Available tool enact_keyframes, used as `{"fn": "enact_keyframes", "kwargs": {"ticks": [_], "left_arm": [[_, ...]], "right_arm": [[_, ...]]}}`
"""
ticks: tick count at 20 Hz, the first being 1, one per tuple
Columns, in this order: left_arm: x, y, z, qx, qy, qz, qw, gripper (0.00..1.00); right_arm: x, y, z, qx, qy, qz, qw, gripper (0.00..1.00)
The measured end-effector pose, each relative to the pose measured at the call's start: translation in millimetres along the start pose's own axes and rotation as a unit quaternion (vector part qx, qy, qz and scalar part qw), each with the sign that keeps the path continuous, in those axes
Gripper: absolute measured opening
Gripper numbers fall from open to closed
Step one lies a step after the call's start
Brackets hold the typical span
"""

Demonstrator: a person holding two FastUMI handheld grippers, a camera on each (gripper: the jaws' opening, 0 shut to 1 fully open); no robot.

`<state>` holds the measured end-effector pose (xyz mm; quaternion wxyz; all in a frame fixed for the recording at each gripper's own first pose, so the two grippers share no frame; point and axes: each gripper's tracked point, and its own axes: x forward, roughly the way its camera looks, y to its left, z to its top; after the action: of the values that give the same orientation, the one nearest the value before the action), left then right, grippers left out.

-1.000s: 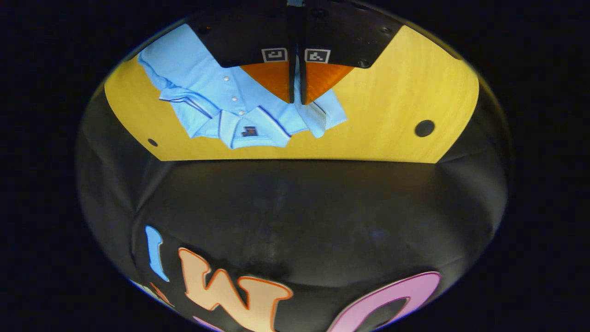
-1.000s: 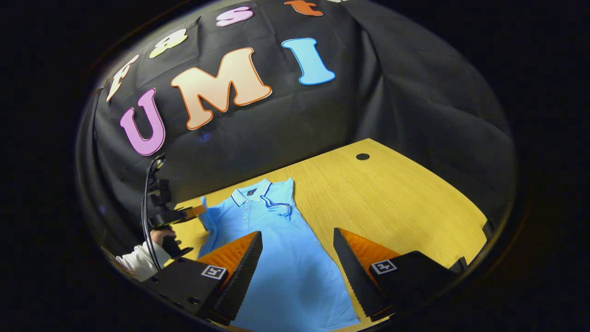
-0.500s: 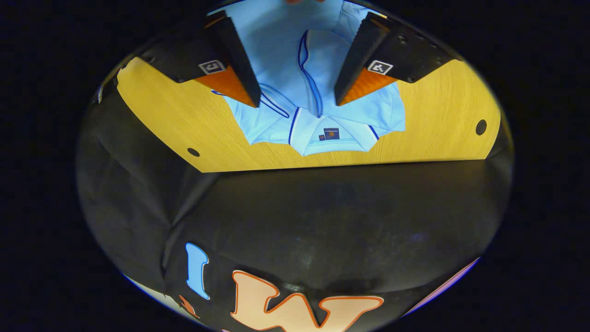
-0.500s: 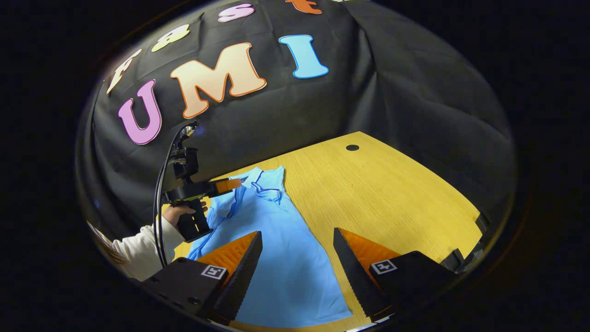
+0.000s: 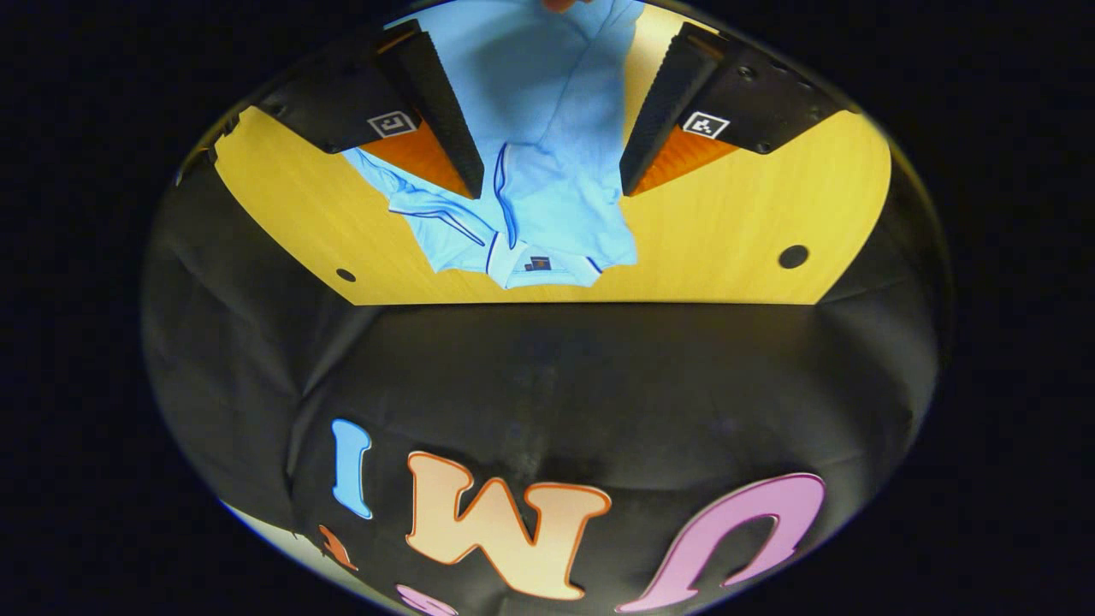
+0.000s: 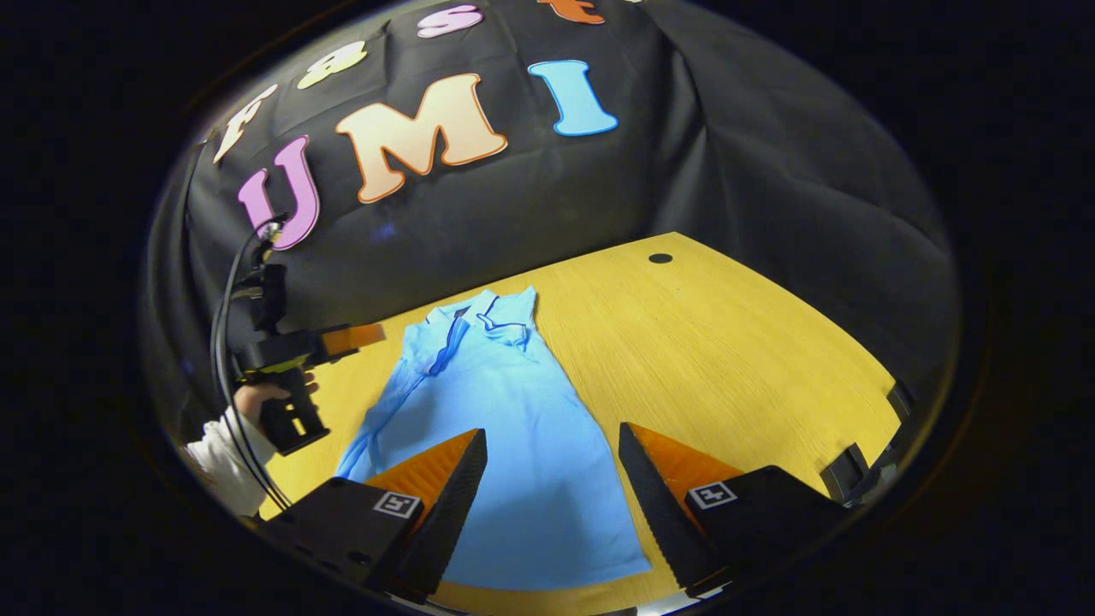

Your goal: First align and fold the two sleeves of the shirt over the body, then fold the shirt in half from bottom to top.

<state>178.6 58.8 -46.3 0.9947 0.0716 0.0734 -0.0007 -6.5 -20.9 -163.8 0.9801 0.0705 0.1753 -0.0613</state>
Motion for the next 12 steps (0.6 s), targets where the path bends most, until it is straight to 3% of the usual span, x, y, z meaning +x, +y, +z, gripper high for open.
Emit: {"fn": "enact_keyframes", "kwargs": {"ticks": [5,12], "left_arm": [[-100,9,-71,-0.028,0.012,0.046,0.998,0.96],[-193,13,-179,-0.040,0.061,0.102,0.992,0.96]], "right_arm": [[-16,-1,-48,-0.030,0.043,0.060,0.997,0.97],[-34,-22,-110,-0.077,0.068,0.085,0.991,0.97]]}}
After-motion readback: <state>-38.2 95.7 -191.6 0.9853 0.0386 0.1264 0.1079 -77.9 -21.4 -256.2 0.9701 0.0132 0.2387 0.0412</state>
